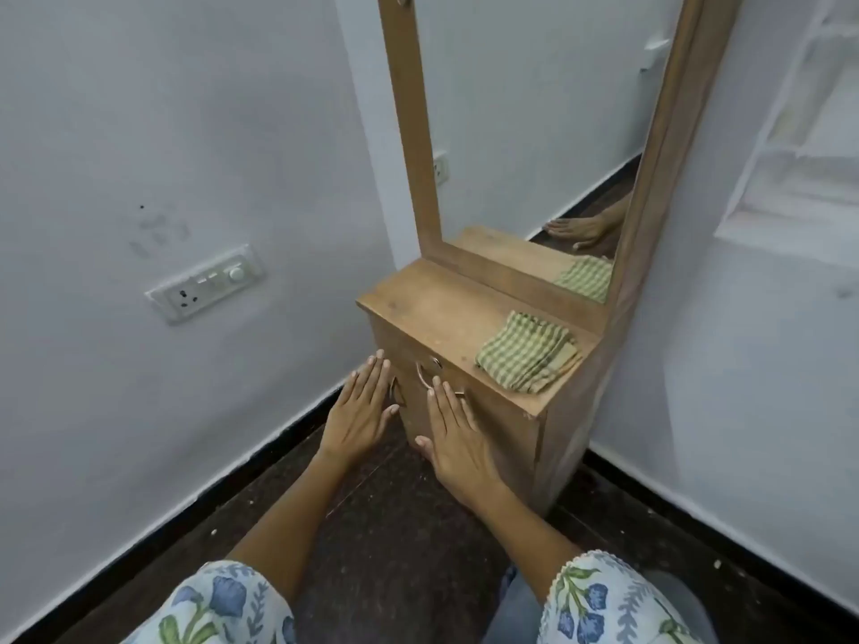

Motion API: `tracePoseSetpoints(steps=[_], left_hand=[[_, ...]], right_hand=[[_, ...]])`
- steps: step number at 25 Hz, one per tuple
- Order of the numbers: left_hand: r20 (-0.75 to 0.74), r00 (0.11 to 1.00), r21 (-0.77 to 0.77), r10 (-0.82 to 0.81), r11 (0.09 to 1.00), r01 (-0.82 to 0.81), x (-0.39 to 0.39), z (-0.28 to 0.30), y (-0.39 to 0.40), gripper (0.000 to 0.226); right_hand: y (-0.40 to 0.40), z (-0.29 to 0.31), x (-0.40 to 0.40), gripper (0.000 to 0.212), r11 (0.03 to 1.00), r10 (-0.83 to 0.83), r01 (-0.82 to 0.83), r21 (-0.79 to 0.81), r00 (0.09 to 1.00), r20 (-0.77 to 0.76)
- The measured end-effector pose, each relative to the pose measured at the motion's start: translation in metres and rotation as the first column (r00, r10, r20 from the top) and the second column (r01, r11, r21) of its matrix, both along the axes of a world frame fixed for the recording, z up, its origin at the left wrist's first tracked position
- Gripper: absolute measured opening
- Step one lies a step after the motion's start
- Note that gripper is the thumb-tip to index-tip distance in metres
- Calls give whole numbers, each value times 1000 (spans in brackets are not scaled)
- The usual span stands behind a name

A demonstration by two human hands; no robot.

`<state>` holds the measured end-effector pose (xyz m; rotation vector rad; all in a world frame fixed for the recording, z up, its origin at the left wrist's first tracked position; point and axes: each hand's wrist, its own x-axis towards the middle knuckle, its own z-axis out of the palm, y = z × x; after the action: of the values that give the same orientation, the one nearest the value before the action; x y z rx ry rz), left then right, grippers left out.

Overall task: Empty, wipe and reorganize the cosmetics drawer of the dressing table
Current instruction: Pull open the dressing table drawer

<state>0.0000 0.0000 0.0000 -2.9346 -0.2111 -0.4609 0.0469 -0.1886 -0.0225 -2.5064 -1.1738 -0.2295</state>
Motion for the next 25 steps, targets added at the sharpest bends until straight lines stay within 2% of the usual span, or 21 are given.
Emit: tracePoseSetpoints(steps=[1, 4, 6, 8, 11, 15, 20, 25], left_hand=[[18, 1000, 14, -18, 1000, 18, 0, -6, -2, 66], [-93, 995, -51, 22, 998, -27, -2, 3, -9, 66], [-89, 996, -51, 2, 999, -7, -4, -9, -10, 67], [-157, 987, -86, -26, 996, 12, 3, -10, -8, 69], [-190, 976, -41, -106, 994, 100, 19, -17, -11, 76], [-390, 910, -67, -140, 990, 124, 38, -8, -21, 79], [-449, 882, -19, -143, 988, 151, 44, -5, -20, 67], [-431, 887, -123, -165, 985, 124, 46, -3, -17, 66]], right_hand=[[1, -4, -1, 67, 1000, -18, 18, -23, 1000, -2], [6, 5, 0, 73, 995, -65, 59, -84, 995, -76], [9, 8, -1, 71, 987, -73, 62, -151, 995, -72], [10, 14, 6, 70, 978, -88, 71, -198, 993, -80], [9, 19, 18, 73, 959, -99, 77, -274, 993, -65], [9, 14, 32, 73, 912, -50, 24, -410, 997, -51], [8, 2, 32, 76, 907, -42, 3, -421, 996, -82], [17, 8, 24, 74, 920, -78, 24, -390, 989, -122]])
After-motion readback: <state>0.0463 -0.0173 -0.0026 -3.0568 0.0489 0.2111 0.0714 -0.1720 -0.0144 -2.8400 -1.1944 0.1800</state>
